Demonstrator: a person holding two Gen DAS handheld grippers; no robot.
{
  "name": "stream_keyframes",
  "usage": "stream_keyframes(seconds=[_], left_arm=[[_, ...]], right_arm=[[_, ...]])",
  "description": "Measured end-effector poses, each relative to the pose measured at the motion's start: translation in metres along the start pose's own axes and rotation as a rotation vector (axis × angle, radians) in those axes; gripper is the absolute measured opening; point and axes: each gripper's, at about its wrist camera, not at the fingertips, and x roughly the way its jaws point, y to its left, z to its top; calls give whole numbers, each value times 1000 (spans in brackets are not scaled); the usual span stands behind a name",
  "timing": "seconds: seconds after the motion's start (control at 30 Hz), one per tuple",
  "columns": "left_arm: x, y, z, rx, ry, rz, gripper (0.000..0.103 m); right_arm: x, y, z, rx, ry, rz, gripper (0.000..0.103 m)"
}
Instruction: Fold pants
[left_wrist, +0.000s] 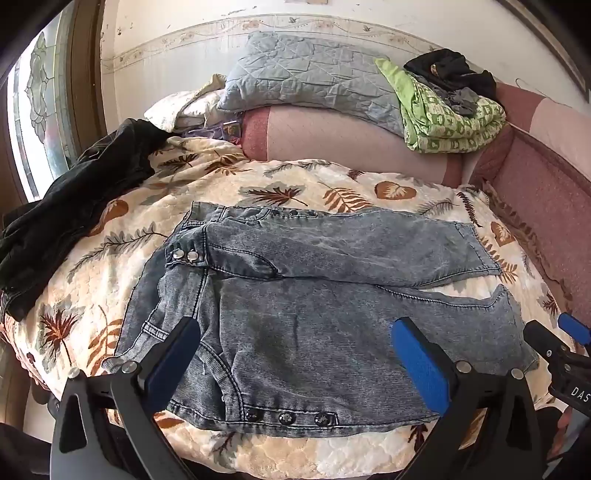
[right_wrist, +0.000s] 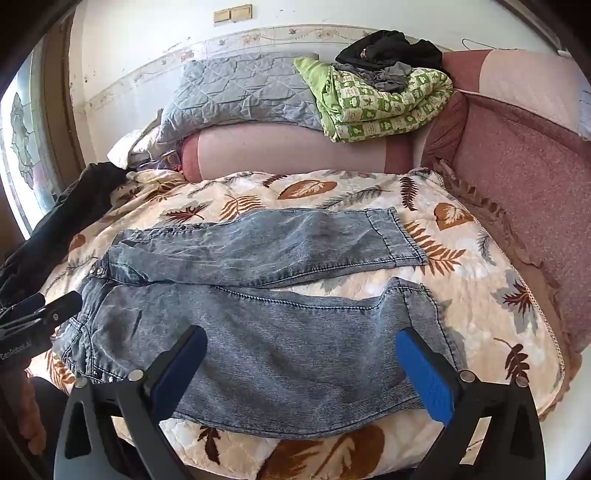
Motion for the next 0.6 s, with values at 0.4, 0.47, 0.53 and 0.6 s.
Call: stream_keyframes(seconds=[0.4, 0.47, 0.53, 0.6], left_arm=[[4, -4, -3, 13, -2, 2, 103], [3, -5, -3, 15, -6, 6, 103], [1, -6, -2, 17, -9, 8, 103], [0, -8, -2, 19, -7, 12, 103]], right_arm=[[6, 2, 2, 18, -4, -9, 103], [5, 1, 3, 23, -9, -12, 103], [5, 0, 3, 27, -10, -14, 103], [4, -1, 2, 31, -9, -17, 103]])
